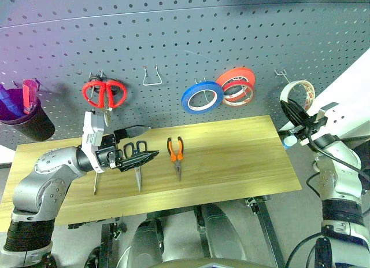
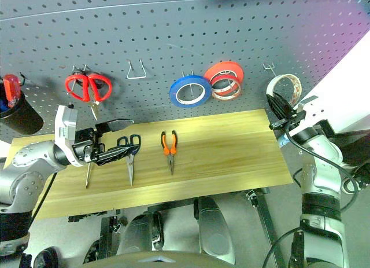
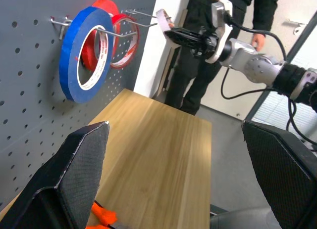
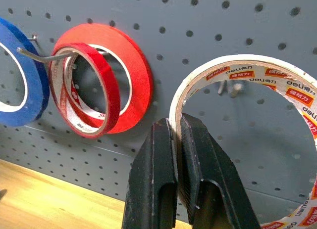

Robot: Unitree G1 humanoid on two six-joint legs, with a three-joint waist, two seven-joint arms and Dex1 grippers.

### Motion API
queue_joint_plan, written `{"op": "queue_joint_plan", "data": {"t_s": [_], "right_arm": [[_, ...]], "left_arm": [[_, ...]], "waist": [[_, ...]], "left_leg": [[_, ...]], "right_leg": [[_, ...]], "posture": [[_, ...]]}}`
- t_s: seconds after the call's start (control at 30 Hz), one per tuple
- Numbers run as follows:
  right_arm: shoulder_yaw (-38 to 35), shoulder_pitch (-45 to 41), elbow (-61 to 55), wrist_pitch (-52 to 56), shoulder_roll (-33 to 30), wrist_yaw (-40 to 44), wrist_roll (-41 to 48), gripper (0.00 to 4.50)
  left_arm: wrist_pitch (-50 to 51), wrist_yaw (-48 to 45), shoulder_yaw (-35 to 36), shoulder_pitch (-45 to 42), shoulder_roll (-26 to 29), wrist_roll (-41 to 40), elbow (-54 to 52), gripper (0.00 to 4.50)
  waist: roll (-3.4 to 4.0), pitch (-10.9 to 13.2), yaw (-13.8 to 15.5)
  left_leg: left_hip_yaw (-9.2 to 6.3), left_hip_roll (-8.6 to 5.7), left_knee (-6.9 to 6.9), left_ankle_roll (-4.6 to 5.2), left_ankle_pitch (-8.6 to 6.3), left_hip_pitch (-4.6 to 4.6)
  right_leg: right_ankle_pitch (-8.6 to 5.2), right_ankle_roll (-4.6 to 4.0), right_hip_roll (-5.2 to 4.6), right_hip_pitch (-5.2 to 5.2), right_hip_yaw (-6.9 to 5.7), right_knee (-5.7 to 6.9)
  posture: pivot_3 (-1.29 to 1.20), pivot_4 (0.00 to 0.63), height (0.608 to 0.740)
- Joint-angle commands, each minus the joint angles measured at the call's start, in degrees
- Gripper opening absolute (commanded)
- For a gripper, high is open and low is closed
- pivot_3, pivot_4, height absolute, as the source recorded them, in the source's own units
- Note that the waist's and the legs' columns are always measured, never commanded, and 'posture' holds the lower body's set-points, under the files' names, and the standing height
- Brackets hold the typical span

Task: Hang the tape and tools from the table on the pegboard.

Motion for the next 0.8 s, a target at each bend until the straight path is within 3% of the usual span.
{"op": "queue_joint_plan", "data": {"t_s": [0.03, 0.1, 0.13, 0.4, 0.53, 0.57, 0.8], "right_arm": [[-0.4, -2.6, 3.1, -2.6, -0.3, 1.7, 0.3, 0.04], [-0.2, -3.8, 5.0, -3.3, -0.5, 2.4, 0.1, 0.04], [-0.3, -4.4, 5.6, -2.8, -0.4, 3.6, 0.9, 0.31], [-0.1, -4.3, 7.4, -4.9, -0.3, 4.2, -0.2, 2.89], [0.8, 0.5, 0.3, 0.6, 0.8, 7.4, 3.7, 4.27], [1.1, 2.1, -2.1, 2.3, 1.0, 8.0, 4.8, 4.45], [3.3, 13.1, -17.5, 15.0, -0.2, 12.1, 11.7, 4.45]], "left_arm": [[0.1, 0.2, 1.1, 0.3, 0.7, -1.0, -2.2, 4.5], [0.5, 0.5, 1.2, 0.3, 0.6, -1.3, -2.5, 4.5], [0.4, 0.6, 1.3, 0.3, 0.6, -1.1, -2.6, 4.5], [0.5, 1.1, 1.7, 1.5, 0.5, -1.3, -3.5, 4.5], [0.2, 0.8, 1.7, 1.3, 0.6, -1.0, -3.3, 4.5], [0.4, 1.0, 1.8, 1.2, 0.5, -1.3, -3.2, 4.5], [0.0, 0.5, 1.2, 0.9, 0.5, -0.5, -2.7, 4.5]], "waist": [[0.0, 0.0, 0.1], [0.0, 0.0, 0.2], [0.0, 0.0, 0.2], [0.0, 0.0, 0.3], [0.0, 0.0, 0.8], [0.0, 0.0, 1.1], [0.0, 0.0, 1.6]], "left_leg": [[0.0, 0.0, 0.0, 0.0, 0.0, 0.0], [0.01, 0.0, 0.0, 0.0, 0.0, 0.01], [0.0, 0.0, 0.0, 0.0, 0.0, 0.01], [0.0, 0.0, 0.0, 0.0, 0.0, 0.02], [0.0, 0.0, 0.0, 0.0, 0.0, 0.02], [-0.01, 0.01, -0.03, 0.0, 0.0, 0.02], [-0.01, 0.0, 0.02, -0.04, 0.02, 0.05]], "right_leg": [[0.0, 0.0, 0.0, 0.0, 0.0, 0.0], [0.0, 0.0, -0.02, 0.0, 0.0, -0.01], [0.0, 0.01, -0.02, 0.0, 0.0, -0.02], [0.0, 0.01, -0.03, 0.0, 0.0, -0.02], [0.0, 0.01, -0.02, 0.0, 0.0, -0.02], [0.0, 0.02, -0.01, -0.01, -0.01, -0.03], [0.01, 0.04, -0.04, 0.01, -0.01, -0.03]], "posture": [[-0.14, 0.23, 0.733], [-0.13, 0.23, 0.733], [-0.13, 0.23, 0.733], [-0.12, 0.233, 0.733], [-0.13, 0.235, 0.733], [-0.13, 0.235, 0.733], [-0.15, 0.238, 0.733]]}}
